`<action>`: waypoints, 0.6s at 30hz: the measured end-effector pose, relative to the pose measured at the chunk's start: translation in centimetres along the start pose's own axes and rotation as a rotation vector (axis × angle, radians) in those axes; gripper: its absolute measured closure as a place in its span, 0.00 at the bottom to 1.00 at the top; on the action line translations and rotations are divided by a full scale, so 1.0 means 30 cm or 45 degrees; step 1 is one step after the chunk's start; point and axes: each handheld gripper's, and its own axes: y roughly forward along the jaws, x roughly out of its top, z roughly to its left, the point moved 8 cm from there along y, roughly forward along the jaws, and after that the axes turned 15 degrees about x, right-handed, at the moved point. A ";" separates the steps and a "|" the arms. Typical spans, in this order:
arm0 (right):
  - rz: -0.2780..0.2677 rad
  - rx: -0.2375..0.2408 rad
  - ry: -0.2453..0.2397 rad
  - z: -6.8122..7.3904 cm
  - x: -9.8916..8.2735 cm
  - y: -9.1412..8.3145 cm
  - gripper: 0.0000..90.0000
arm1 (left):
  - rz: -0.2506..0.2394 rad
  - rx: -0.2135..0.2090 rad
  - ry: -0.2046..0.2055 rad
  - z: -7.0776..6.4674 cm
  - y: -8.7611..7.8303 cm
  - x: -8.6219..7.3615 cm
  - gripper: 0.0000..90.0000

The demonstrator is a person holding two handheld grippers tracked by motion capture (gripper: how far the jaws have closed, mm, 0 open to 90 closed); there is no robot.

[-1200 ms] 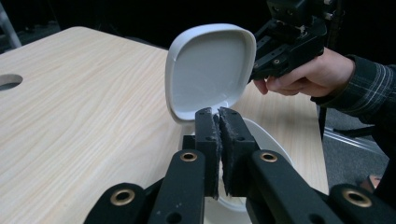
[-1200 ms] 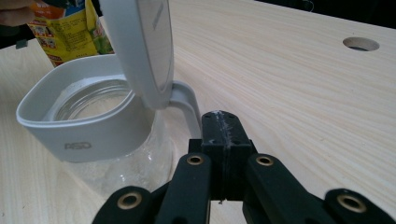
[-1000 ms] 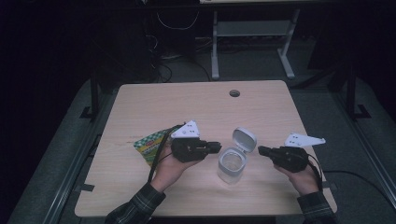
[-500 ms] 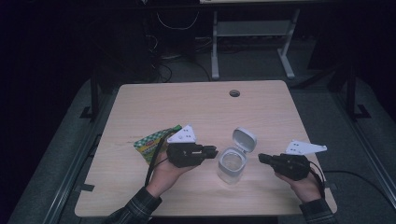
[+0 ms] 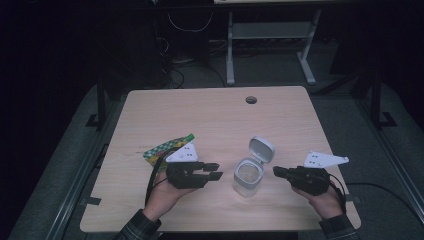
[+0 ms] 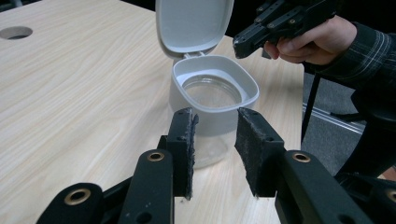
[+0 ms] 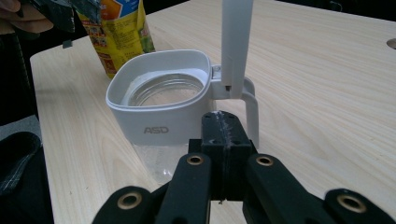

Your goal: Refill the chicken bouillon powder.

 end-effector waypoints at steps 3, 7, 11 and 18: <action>0.000 0.005 -0.007 0.000 0.001 0.001 1.00 | 0.006 0.004 -0.001 0.008 -0.014 -0.009 0.74; 0.003 0.007 -0.008 -0.001 0.001 0.003 1.00 | 0.011 0.022 -0.018 0.020 -0.049 -0.031 0.74; 0.007 0.010 -0.008 -0.001 0.000 0.004 1.00 | 0.007 0.032 -0.030 0.028 -0.069 -0.048 0.74; 0.013 0.009 -0.011 -0.003 -0.001 0.008 1.00 | 0.025 0.054 -0.036 0.055 -0.122 -0.097 0.73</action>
